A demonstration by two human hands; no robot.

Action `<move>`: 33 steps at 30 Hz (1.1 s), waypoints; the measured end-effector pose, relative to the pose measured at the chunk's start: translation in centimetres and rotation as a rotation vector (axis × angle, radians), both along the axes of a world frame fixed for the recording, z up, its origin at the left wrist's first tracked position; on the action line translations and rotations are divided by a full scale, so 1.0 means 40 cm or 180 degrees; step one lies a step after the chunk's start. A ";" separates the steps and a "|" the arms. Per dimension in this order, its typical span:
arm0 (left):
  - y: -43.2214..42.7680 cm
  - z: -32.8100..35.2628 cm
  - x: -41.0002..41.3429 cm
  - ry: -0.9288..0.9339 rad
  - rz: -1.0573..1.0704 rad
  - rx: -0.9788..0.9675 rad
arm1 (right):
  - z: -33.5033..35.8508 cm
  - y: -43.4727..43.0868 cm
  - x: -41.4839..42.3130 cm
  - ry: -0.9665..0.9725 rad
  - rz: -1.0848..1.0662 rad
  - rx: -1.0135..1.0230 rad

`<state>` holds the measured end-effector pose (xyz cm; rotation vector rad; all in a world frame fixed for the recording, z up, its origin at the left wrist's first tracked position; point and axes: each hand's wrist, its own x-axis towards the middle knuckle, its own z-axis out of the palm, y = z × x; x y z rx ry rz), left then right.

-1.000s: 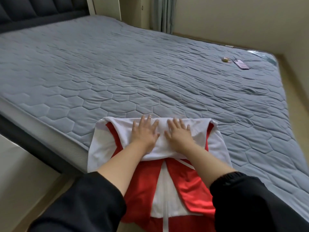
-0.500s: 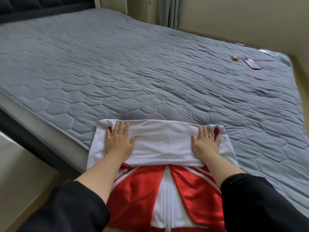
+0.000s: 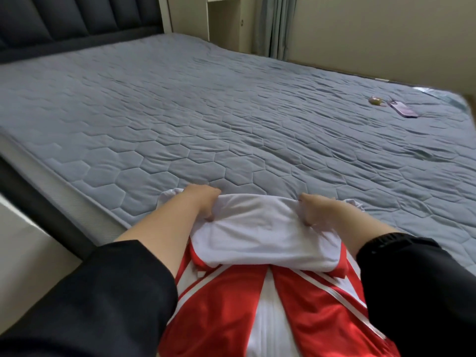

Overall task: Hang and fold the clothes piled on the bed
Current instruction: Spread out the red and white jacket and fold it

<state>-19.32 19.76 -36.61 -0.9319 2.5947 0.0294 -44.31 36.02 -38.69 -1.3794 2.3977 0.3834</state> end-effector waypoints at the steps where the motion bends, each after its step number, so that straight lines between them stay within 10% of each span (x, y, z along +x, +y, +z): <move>1: 0.006 0.014 -0.004 -0.0096 0.0040 -0.0040 | 0.014 0.005 -0.002 0.0053 0.0038 0.0155; 12: 0.005 0.243 -0.095 0.1111 0.0380 -0.1580 | 0.251 -0.012 -0.053 0.1781 -0.0306 -0.1729; 26: 0.110 0.107 0.150 0.1871 -0.1953 -0.1844 | 0.073 0.284 0.074 0.1520 0.0936 -0.2983; 33: 0.184 -0.007 0.231 0.0847 -0.1242 -0.0762 | -0.021 0.386 0.181 0.0874 0.1031 -0.2599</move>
